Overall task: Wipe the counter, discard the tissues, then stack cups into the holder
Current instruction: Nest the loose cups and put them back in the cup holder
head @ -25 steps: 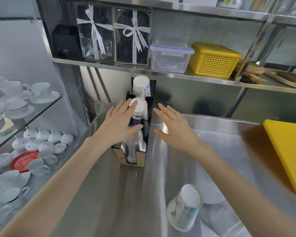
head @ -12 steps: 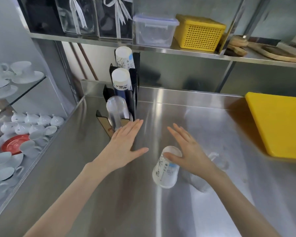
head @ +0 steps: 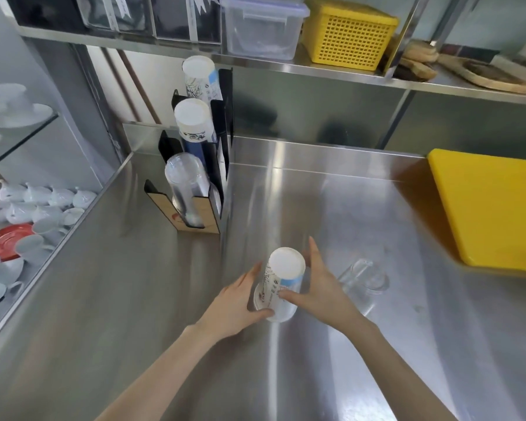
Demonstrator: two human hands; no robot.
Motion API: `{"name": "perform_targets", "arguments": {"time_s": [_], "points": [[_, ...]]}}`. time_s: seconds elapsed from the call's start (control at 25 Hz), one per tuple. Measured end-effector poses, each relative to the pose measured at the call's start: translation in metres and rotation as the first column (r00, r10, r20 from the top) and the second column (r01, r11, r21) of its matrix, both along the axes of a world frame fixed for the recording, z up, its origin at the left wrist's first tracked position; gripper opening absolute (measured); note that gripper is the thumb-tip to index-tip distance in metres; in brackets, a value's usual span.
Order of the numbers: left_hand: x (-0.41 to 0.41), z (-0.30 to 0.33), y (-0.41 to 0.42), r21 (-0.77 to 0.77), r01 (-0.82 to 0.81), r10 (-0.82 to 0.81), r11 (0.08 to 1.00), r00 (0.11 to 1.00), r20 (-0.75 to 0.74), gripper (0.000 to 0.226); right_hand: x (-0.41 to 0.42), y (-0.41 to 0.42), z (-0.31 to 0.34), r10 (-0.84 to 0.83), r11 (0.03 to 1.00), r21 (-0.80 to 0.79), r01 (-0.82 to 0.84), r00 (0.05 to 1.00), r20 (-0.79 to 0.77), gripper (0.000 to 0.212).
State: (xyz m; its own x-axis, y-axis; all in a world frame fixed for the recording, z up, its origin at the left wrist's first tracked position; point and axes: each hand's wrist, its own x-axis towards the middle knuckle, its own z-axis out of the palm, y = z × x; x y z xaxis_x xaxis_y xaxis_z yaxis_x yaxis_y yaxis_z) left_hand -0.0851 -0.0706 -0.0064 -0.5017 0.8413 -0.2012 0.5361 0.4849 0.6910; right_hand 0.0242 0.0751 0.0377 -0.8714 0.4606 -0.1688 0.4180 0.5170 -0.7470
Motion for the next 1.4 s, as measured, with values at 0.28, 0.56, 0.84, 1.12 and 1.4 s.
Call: {"name": "perform_targets", "arguments": {"time_s": [0.28, 0.56, 0.84, 1.12, 1.4], "points": [[0.004, -0.022, 0.008, -0.001, -0.072, 0.072, 0.997, 0.994, 0.083, 0.090, -0.002, -0.005, -0.032, -0.032, 0.977, -0.212, 0.017, 0.997, -0.067, 0.084], [-0.002, -0.023, 0.008, 0.100, -0.104, 0.092, 0.989, 0.988, 0.123, 0.071, -0.004, -0.008, -0.028, -0.089, 0.982, -0.175, 0.076, 0.994, -0.068, 0.067], [-0.012, 0.016, 0.001, 0.347, -0.209, 0.178, 0.914, 0.977, 0.119, 0.066, -0.016, -0.006, 0.024, -0.044, 0.996, -0.085, 0.030, 0.985, -0.169, 0.065], [-0.046, 0.074, -0.012, 0.459, -0.211, 0.208, 0.863, 0.976, 0.059, 0.063, -0.047, -0.012, 0.083, 0.088, 0.996, 0.011, -0.089, 0.950, -0.301, 0.063], [-0.097, 0.132, -0.019, 0.526, -0.188, 0.251, 0.829, 0.967, -0.050, 0.067, -0.097, -0.013, 0.135, 0.151, 0.988, 0.065, -0.137, 0.900, -0.408, 0.062]]}}
